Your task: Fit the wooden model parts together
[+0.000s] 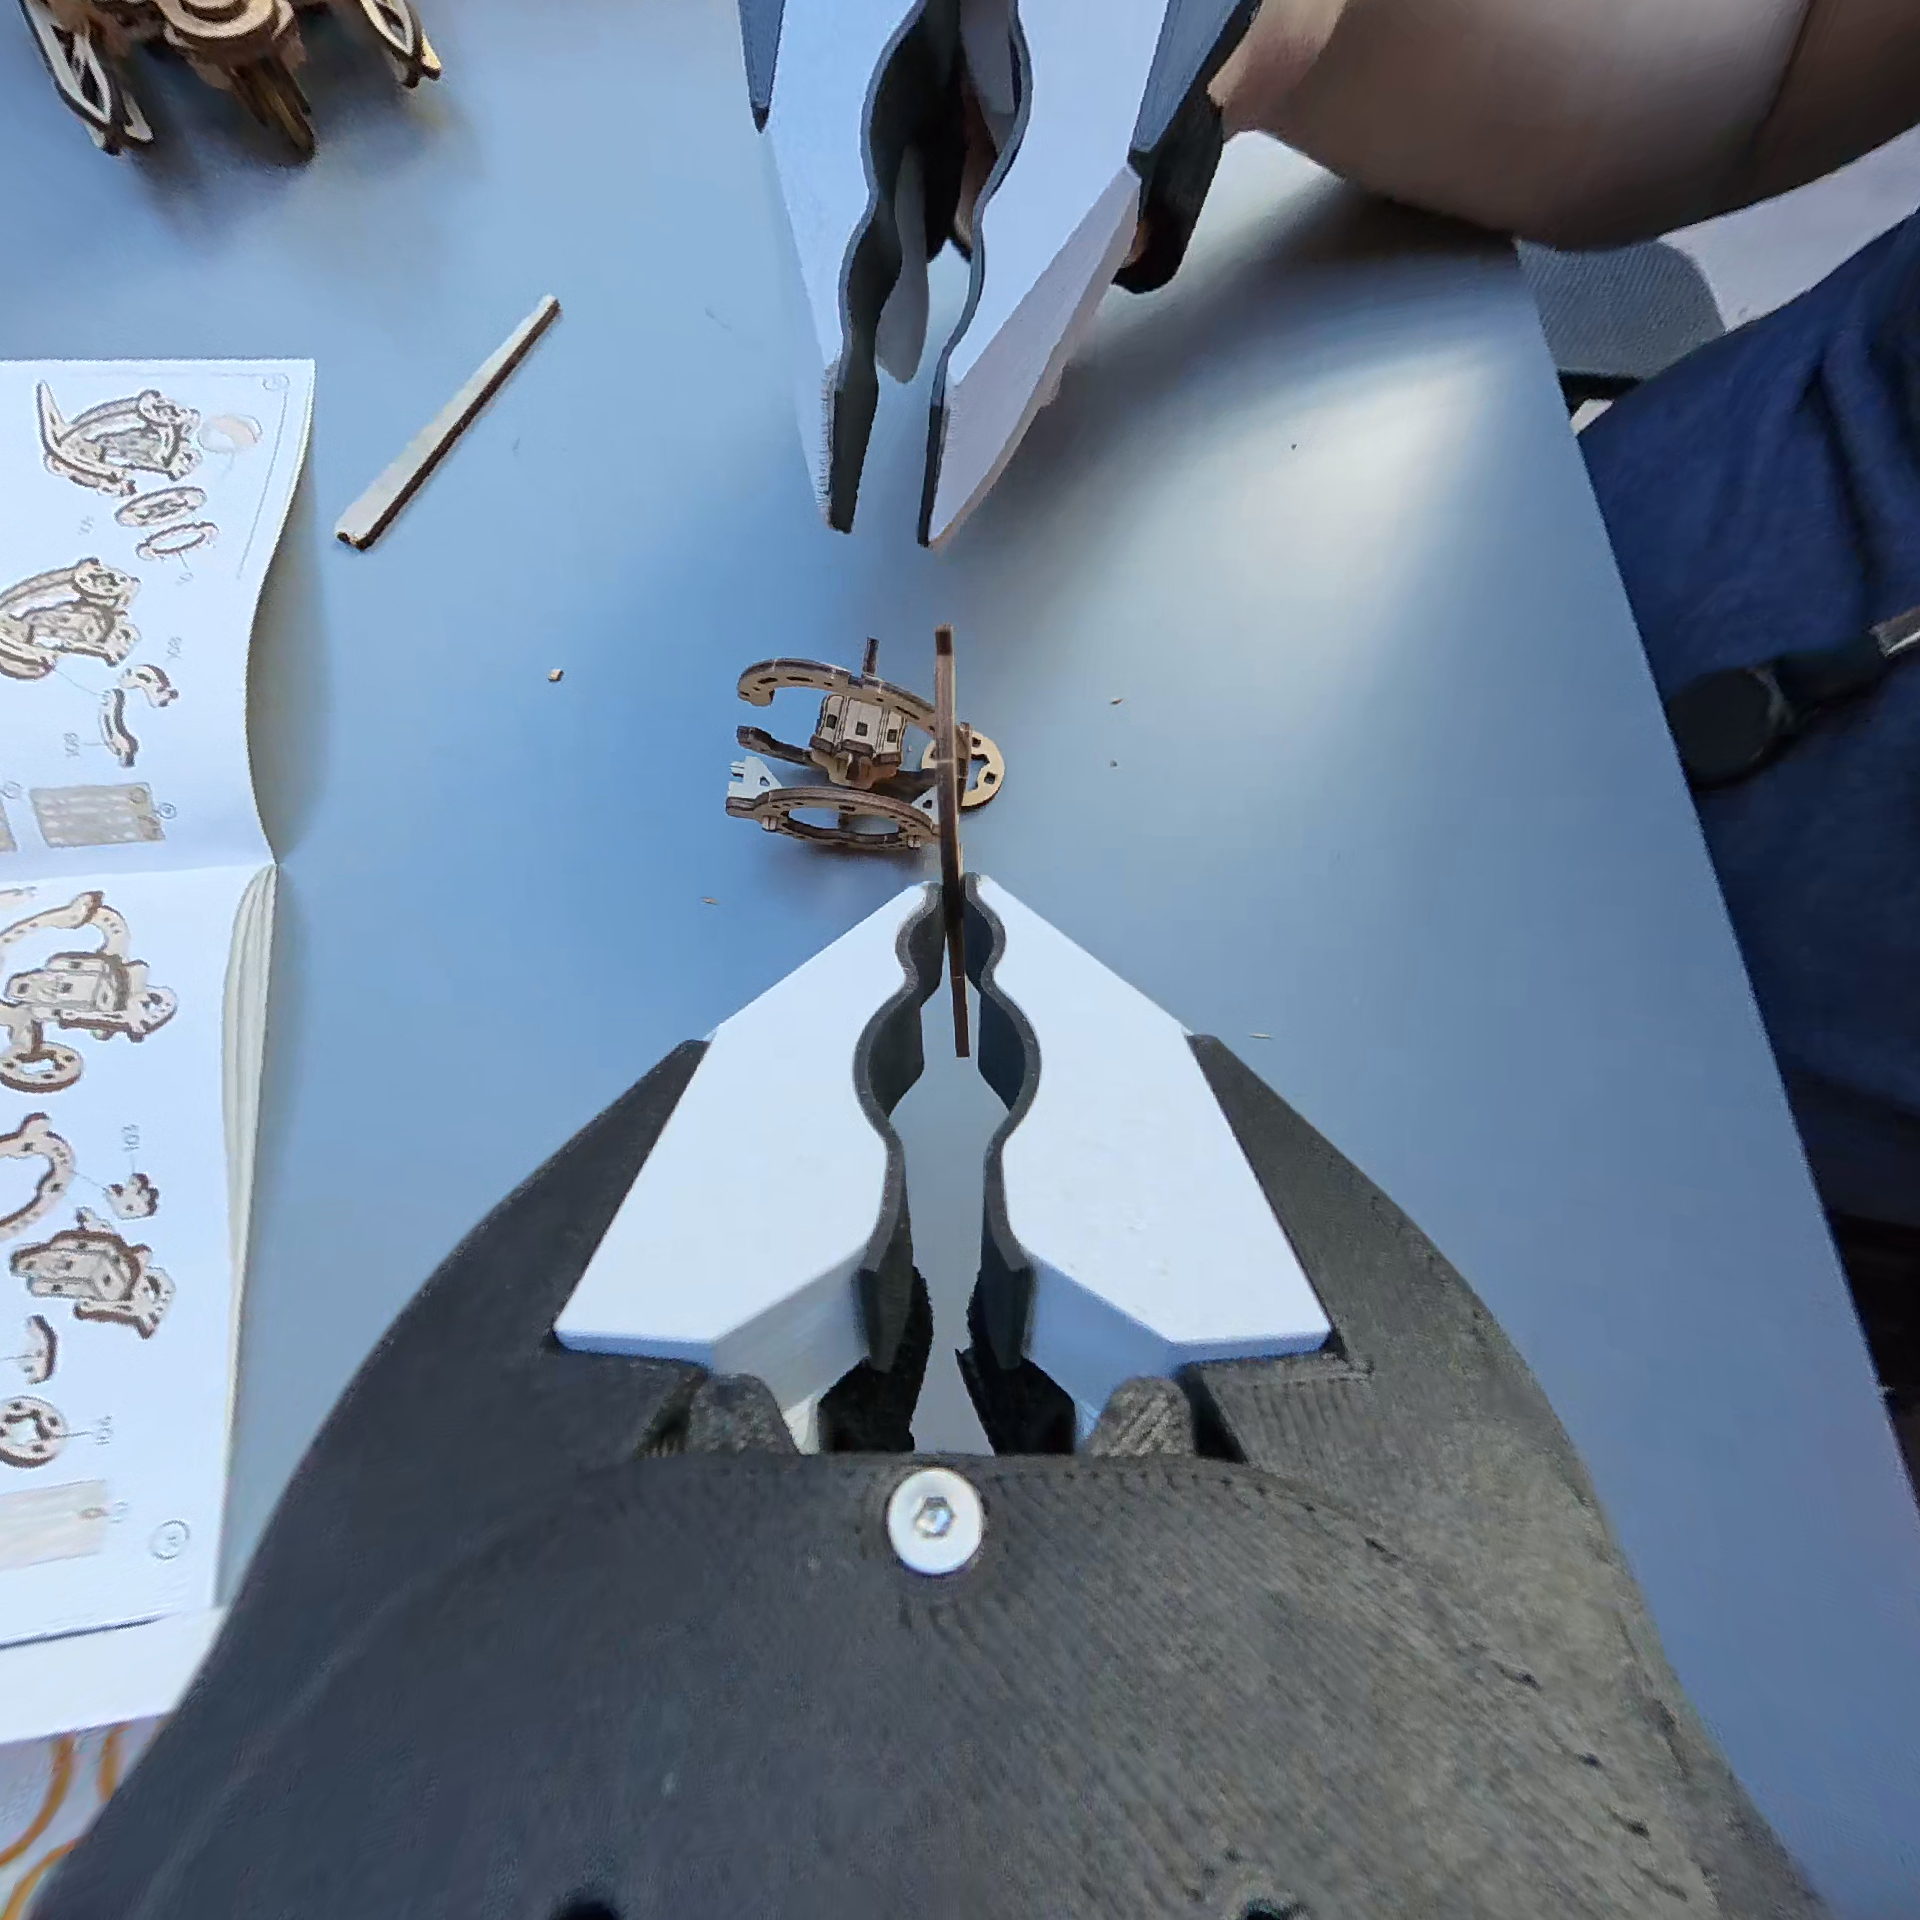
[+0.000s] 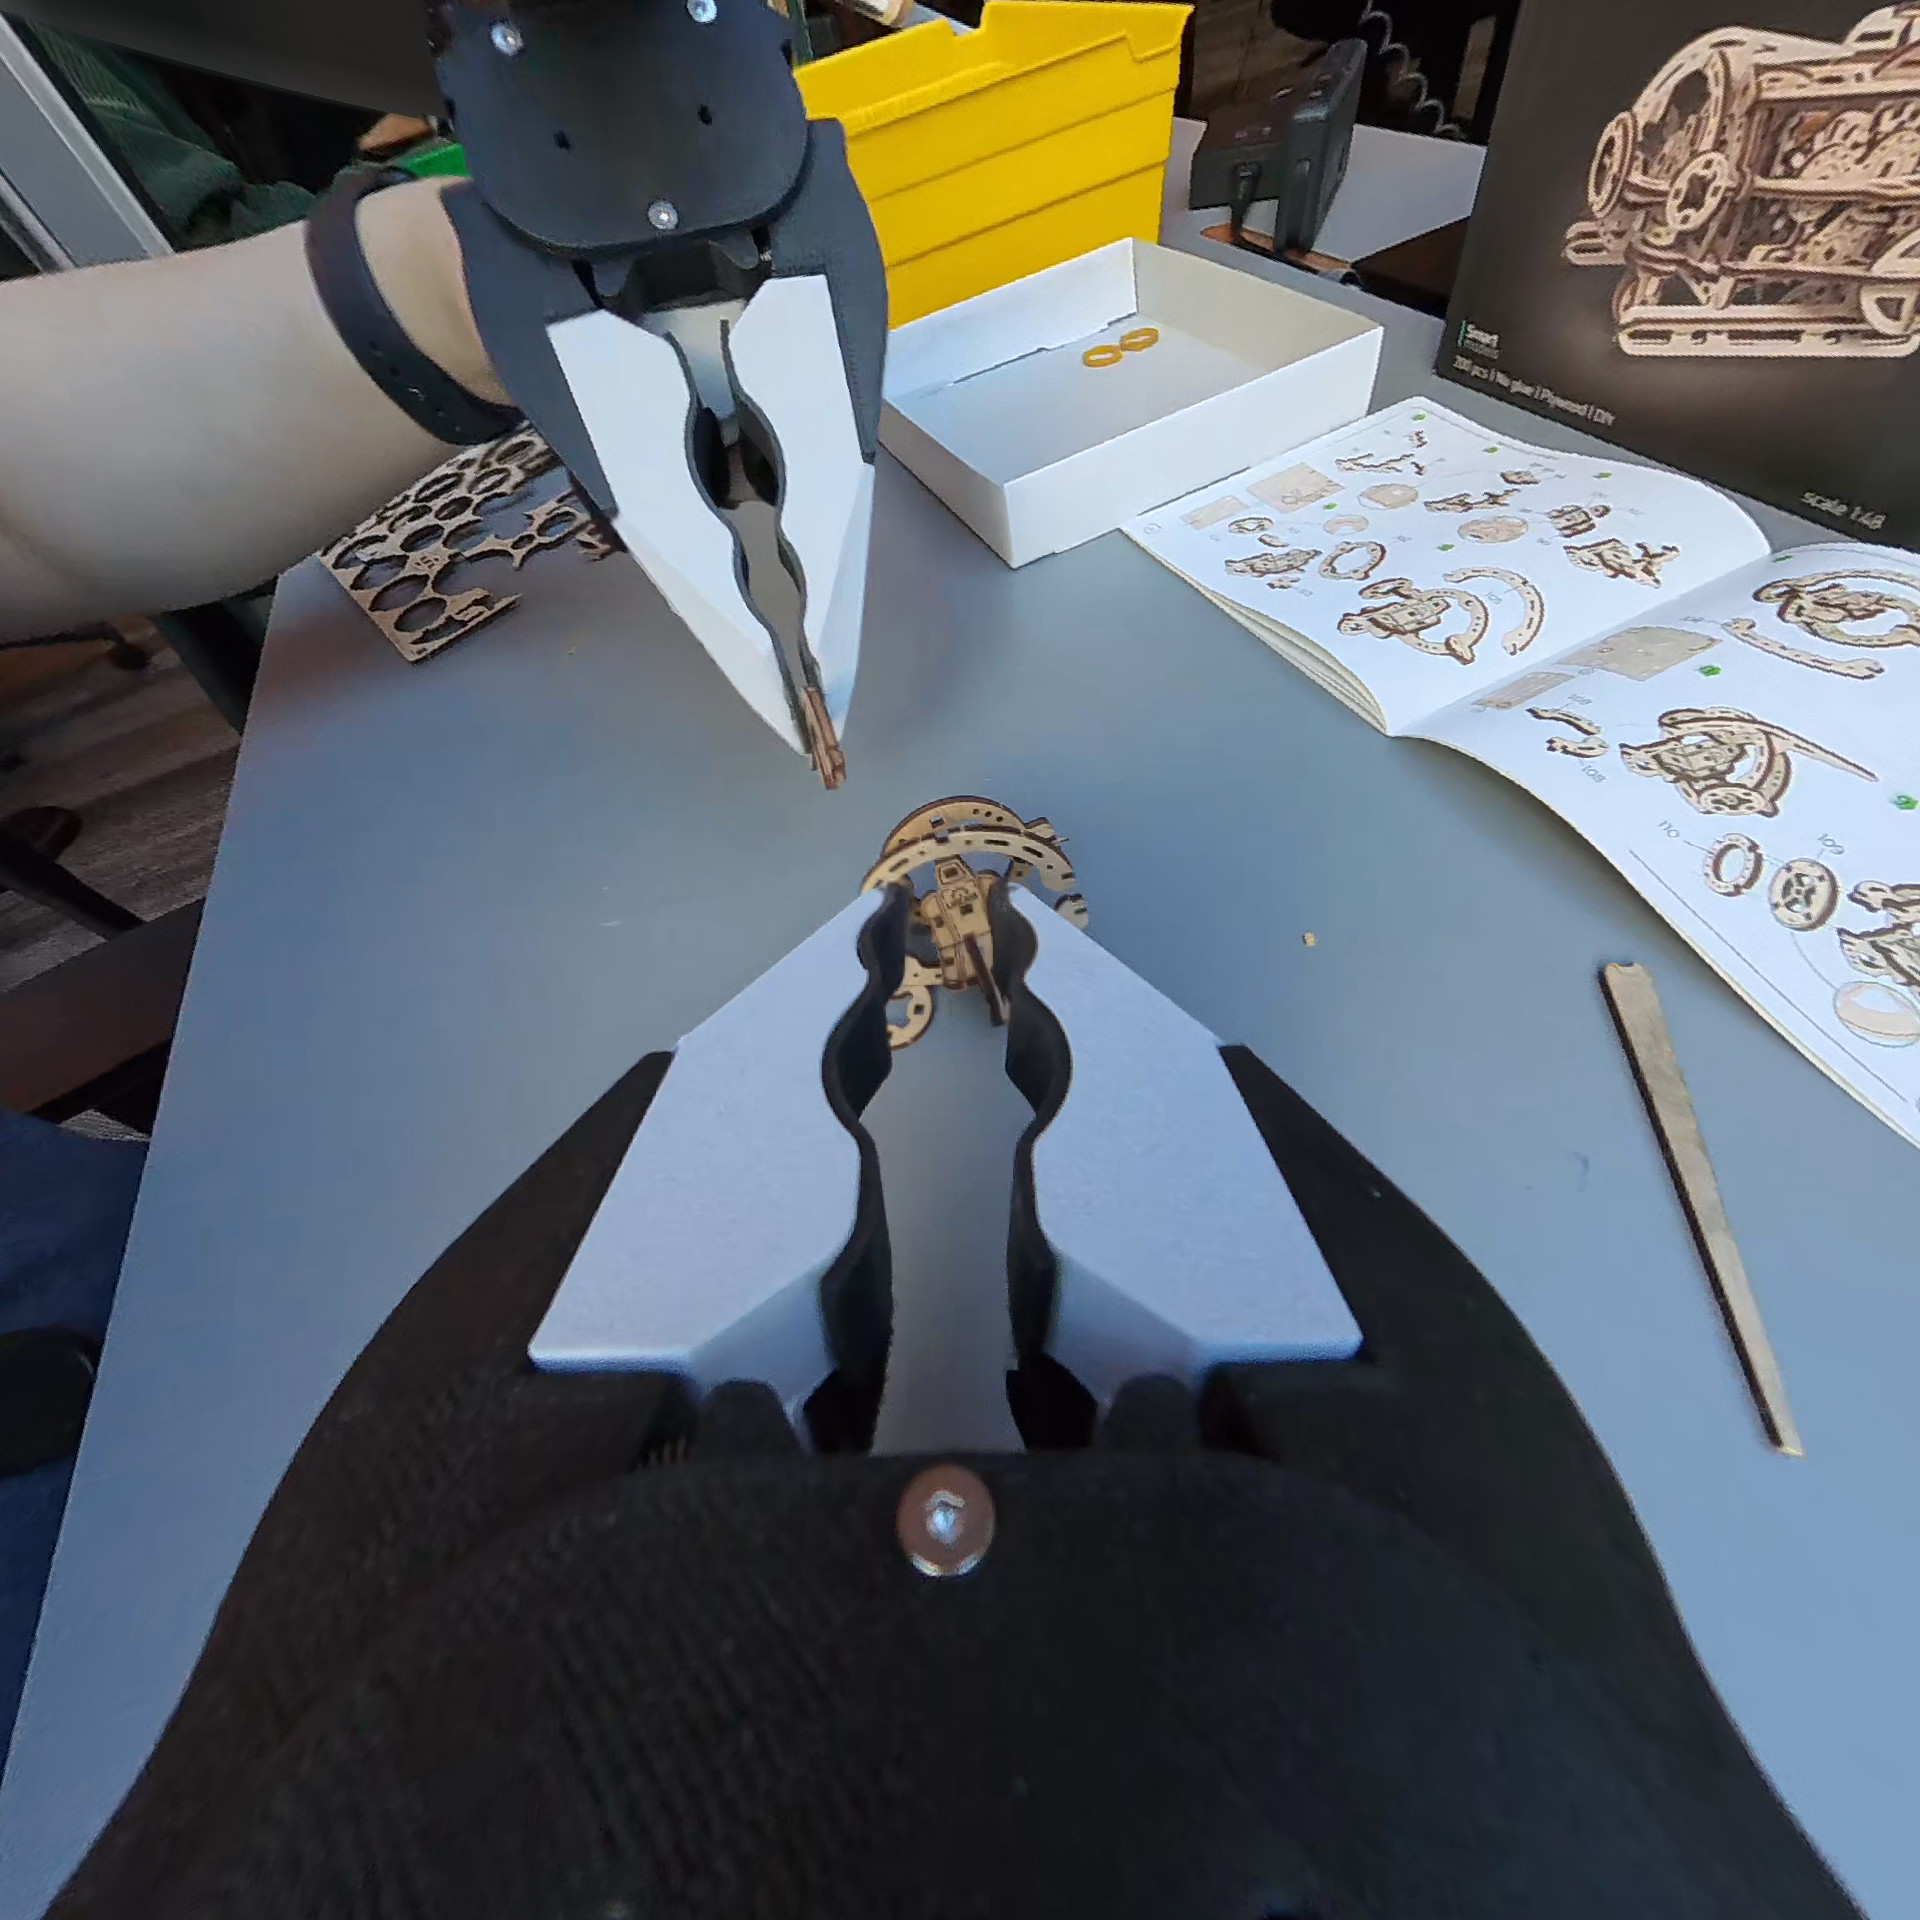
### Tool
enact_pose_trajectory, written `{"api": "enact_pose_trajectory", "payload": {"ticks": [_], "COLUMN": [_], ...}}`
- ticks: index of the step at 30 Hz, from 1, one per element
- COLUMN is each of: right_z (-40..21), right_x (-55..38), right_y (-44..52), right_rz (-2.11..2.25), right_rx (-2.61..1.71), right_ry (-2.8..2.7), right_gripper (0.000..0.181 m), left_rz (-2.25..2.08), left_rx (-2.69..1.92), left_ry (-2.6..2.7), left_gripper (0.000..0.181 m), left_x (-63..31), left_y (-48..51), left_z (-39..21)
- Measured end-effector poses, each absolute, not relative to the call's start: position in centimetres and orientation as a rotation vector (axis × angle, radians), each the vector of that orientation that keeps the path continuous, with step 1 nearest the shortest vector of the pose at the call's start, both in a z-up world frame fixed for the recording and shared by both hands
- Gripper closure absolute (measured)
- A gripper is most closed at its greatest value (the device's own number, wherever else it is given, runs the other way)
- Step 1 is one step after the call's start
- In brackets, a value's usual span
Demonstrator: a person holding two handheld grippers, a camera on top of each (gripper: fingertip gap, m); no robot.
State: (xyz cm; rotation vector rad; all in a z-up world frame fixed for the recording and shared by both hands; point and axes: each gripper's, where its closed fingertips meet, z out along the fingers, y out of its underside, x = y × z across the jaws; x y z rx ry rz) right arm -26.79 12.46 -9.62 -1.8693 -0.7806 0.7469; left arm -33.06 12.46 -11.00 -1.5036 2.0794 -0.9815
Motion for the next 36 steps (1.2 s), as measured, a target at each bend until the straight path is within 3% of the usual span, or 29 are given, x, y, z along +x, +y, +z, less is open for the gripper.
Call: {"api": "enact_pose_trajectory", "payload": {"ticks": [36], "right_z": [-14.2], "right_x": [-26.4], "right_y": [12.6], "right_rz": [0.637], "right_rx": [-2.052], "right_ry": [-0.866], "right_gripper": [0.168], "left_rz": [-1.019], "left_rx": [-1.514], "left_ry": [1.964], "left_gripper": [0.181], "left_x": [-32.0], "left_y": [13.1], "left_z": [-8.7]}}
